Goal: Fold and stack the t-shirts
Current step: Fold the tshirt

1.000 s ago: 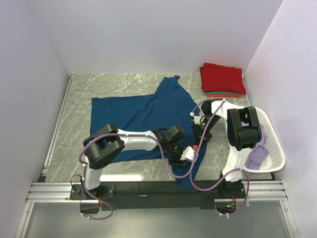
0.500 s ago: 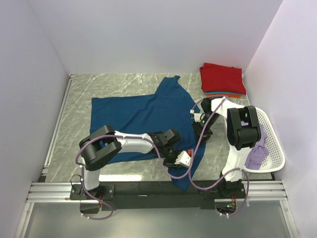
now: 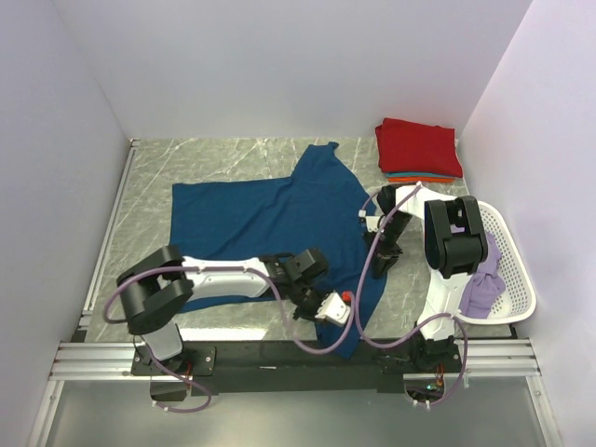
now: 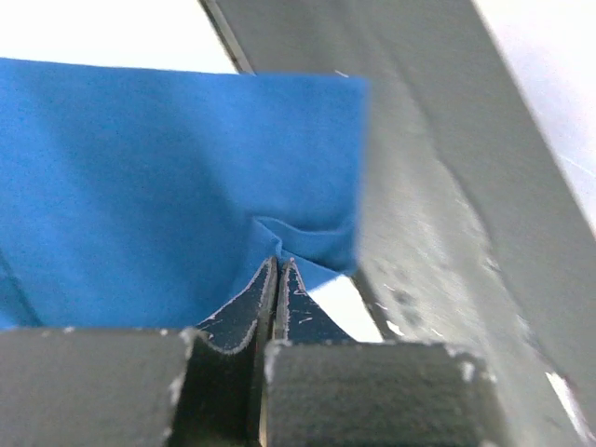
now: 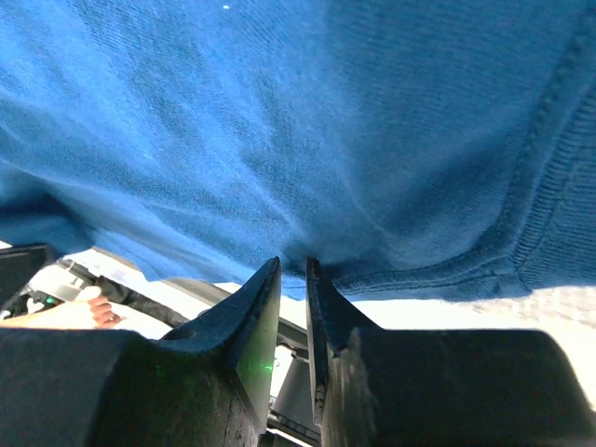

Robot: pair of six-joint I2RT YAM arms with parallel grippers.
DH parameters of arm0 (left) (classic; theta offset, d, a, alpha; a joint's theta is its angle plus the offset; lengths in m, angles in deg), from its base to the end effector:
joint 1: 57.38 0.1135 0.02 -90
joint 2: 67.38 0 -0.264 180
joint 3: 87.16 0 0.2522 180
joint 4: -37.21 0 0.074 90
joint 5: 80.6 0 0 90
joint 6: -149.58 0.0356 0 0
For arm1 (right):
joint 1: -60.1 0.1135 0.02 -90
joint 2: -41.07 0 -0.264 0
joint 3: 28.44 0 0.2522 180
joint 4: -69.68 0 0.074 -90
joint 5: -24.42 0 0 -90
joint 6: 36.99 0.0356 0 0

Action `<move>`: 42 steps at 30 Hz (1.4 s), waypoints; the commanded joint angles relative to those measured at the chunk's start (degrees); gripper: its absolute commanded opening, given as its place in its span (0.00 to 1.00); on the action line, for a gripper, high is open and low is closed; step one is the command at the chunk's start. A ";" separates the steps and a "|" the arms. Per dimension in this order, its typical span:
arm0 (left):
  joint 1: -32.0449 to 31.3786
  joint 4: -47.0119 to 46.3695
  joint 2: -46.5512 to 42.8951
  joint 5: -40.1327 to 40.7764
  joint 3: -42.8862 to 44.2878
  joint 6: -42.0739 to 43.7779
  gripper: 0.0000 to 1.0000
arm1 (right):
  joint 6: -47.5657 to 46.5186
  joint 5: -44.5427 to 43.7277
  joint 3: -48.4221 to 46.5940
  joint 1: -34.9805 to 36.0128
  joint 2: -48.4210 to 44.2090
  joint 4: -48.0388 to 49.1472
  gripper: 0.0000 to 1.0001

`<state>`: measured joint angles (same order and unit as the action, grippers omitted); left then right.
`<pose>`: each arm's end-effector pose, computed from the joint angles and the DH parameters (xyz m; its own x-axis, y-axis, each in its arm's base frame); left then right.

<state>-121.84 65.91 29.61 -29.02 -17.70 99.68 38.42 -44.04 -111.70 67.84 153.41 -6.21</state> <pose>0.1234 -0.3095 0.1743 0.2771 0.5906 -0.7579 0.8855 -0.4631 -0.0371 0.3085 0.0551 0.1316 -0.9185 -0.3613 0.1606 -0.2714 0.8716 0.4083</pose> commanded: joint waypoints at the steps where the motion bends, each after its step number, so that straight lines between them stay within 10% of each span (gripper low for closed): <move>1: -1.45 5.96 -4.44 -0.08 -2.26 2.96 0.01 | -0.53 -3.34 -2.22 -0.80 0.34 0.43 0.25; 5: -1.54 9.48 -7.07 0.88 -6.03 7.26 0.04 | -1.05 -5.10 -2.75 -0.89 0.08 0.25 0.25; 9: -1.98 12.12 -11.54 1.67 -9.11 9.82 0.38 | -2.37 -7.74 -2.84 -1.07 -0.45 -0.19 0.25; 14: -1.02 16.96 -19.10 1.07 -11.40 7.64 0.43 | -6.14 -10.47 -3.89 -1.07 -4.56 -1.59 0.26; 22: 25.50 26.80 -29.05 -3.95 -8.96 3.77 0.38 | -9.58 -7.65 -4.00 4.46 -12.66 -4.94 0.29; 29: 53.53 25.16 -18.60 -3.78 -1.83 -3.25 0.38 | -8.00 -11.08 2.60 12.99 -10.56 -0.28 0.30; 42: 73.96 12.84 12.33 3.78 24.00 -23.65 0.35 | -6.50 -15.03 5.95 16.07 -4.76 4.29 0.29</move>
<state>-49.21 82.32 37.80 -26.13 0.49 82.63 31.49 -56.70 -106.87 83.47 147.92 -4.18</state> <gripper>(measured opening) 0.358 0.295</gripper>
